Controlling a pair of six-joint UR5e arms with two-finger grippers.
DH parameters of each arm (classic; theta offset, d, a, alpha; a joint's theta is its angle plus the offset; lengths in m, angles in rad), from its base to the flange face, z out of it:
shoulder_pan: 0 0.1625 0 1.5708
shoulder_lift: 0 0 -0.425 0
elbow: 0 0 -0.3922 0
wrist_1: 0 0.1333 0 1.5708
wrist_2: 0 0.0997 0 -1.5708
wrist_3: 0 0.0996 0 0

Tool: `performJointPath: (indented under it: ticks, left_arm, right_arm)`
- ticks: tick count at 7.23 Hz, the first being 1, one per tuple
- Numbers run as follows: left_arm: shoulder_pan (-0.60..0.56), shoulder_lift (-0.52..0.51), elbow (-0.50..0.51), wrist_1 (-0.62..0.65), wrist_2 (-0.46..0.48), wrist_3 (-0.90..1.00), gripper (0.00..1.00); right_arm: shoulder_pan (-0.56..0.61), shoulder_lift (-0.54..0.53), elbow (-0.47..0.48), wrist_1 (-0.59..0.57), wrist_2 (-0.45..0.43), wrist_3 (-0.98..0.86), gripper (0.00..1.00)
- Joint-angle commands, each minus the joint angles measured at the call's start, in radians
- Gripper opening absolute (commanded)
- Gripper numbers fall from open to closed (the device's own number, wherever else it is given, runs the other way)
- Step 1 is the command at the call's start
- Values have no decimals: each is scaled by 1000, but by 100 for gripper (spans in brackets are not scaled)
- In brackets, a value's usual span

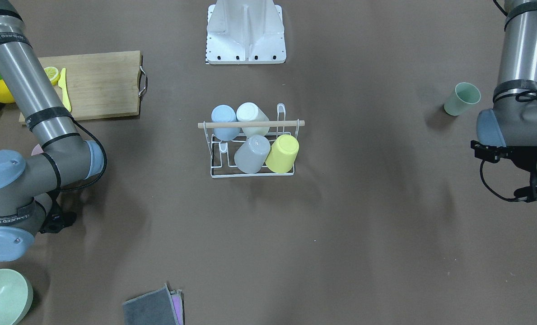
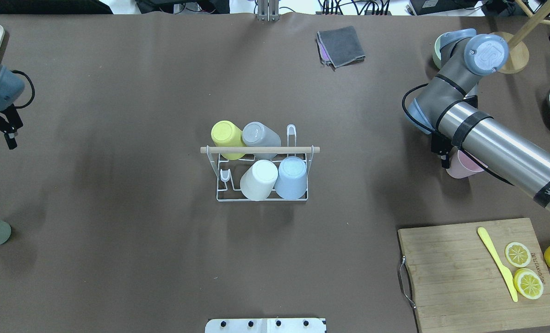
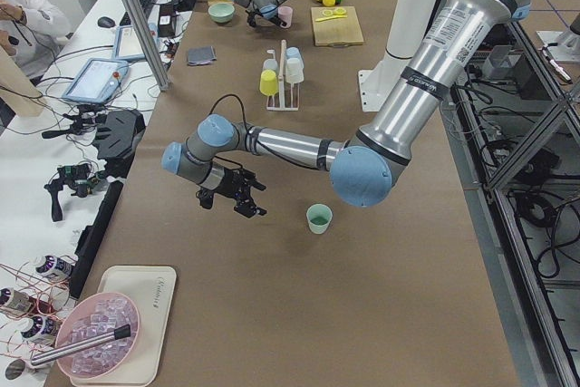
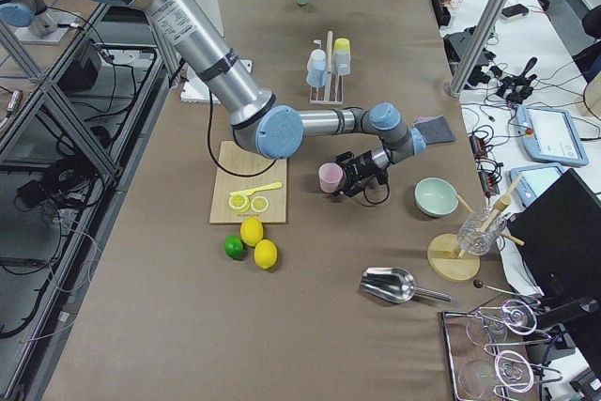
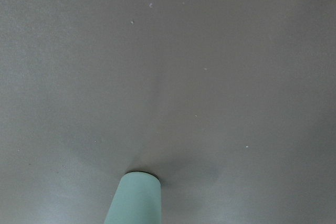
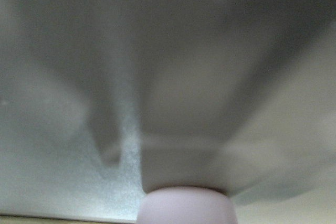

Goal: Place cup on cup holder

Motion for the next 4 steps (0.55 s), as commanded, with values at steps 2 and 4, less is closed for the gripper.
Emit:
performJointPath:
  ticks: [2,4]
  left_arm:
    - [44,29,3,-2,63,32,98]
    - [78,44,11,-3,52,33,97]
  right_arm:
    - [-2,1,0,0,5,2,94]
    - [-2,2,2,-2,5,2,80]
